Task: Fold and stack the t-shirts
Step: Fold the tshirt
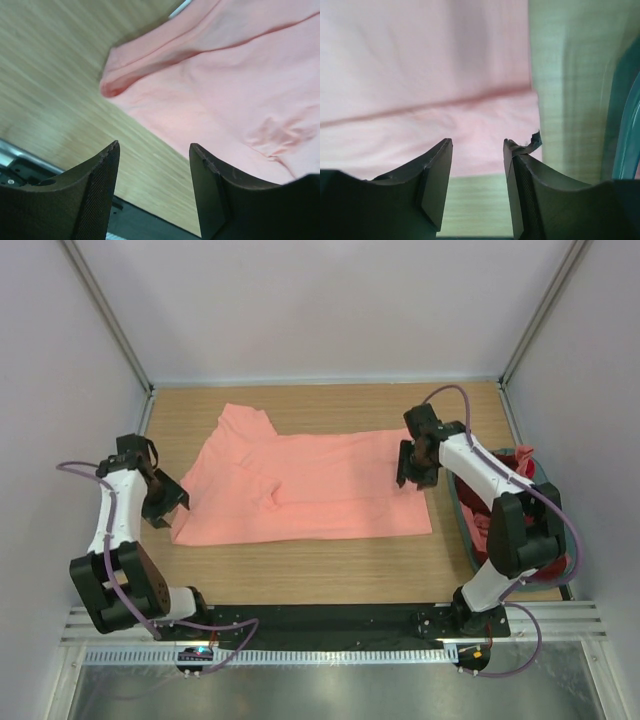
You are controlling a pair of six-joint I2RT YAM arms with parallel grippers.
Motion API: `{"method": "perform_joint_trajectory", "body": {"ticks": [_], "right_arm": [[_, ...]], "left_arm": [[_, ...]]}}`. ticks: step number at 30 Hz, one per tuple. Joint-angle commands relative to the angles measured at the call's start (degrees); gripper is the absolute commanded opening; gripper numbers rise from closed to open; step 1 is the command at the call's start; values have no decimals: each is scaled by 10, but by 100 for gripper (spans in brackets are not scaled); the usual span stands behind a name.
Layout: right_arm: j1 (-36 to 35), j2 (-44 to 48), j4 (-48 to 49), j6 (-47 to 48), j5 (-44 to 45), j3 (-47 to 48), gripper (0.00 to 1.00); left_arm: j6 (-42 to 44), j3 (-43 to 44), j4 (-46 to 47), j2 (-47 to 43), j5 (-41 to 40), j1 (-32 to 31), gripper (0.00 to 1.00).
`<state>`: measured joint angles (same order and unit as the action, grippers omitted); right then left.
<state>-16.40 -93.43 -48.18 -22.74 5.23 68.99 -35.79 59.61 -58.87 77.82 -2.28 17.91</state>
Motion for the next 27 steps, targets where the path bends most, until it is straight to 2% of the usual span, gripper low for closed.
{"method": "perform_joint_trajectory", "body": {"ticks": [1, 3, 8, 11, 14, 17, 21, 27], "right_arm": [[9, -32, 52, -26, 6, 85, 52], [17, -75, 72, -27, 11, 137, 53], [44, -167, 85, -23, 27, 263, 53], [58, -228, 77, -20, 21, 328, 53], [73, -271, 95, -11, 28, 359, 53], [84, -311, 121, 4, 25, 393, 52], [92, -357, 127, 28, 17, 439, 51], [107, -388, 143, 31, -3, 454, 50]], "left_arm": [[34, 51, 45, -8, 25, 1, 59], [35, 88, 88, 12, 64, 1, 59], [47, 187, 156, 135, 100, 1, 56], [48, 234, 211, 197, 153, 0, 55], [41, 271, 264, 243, 211, -2, 53], [45, 298, 302, 290, 233, -7, 49], [63, 328, 336, 346, 250, -12, 48], [115, 396, 372, 413, 243, -37, 49]]}}
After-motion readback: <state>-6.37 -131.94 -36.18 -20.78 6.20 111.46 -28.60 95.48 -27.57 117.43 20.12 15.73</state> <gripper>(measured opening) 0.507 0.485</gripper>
